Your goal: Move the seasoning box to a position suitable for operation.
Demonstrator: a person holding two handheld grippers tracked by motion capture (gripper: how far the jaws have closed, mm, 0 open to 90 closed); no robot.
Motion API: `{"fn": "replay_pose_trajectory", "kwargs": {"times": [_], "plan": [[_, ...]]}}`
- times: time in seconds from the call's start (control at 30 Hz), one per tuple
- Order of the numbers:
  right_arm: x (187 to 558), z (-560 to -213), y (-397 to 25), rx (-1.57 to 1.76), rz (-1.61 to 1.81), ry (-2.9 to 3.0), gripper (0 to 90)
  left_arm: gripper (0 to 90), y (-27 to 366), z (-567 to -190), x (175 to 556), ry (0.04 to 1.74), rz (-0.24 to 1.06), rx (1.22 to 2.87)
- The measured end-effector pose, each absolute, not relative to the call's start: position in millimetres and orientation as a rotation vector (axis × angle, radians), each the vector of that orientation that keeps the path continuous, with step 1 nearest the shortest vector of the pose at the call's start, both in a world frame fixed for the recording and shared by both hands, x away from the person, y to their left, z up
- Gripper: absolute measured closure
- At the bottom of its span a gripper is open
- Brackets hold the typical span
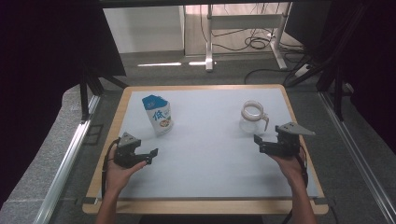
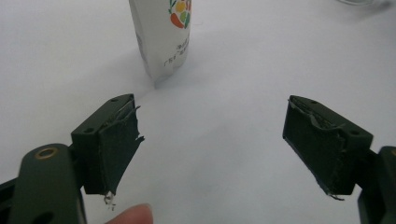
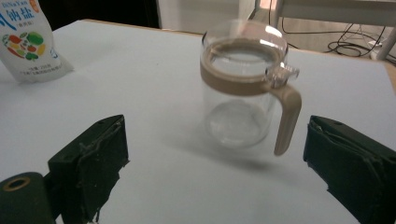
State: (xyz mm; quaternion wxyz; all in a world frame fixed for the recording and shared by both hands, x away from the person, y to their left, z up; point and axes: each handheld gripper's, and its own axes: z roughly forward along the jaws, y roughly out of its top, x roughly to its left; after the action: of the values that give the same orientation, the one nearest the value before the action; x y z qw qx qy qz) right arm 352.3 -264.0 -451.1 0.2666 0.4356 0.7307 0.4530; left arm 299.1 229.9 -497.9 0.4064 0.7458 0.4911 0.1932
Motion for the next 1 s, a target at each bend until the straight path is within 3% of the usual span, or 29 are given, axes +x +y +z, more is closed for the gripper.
{"fn": "replay_pose_trajectory", "kwargs": {"times": [0.43,1.0], "plan": [[397,-419,-258,1.157,1.211,1.997,6.9,17.9,225,-498,299,1.230,0.464,1.894],[455,-423,-239,1.172,1.140,2.076,3.6,18.5,225,-504,301,1.216,0.436,1.892]]}}
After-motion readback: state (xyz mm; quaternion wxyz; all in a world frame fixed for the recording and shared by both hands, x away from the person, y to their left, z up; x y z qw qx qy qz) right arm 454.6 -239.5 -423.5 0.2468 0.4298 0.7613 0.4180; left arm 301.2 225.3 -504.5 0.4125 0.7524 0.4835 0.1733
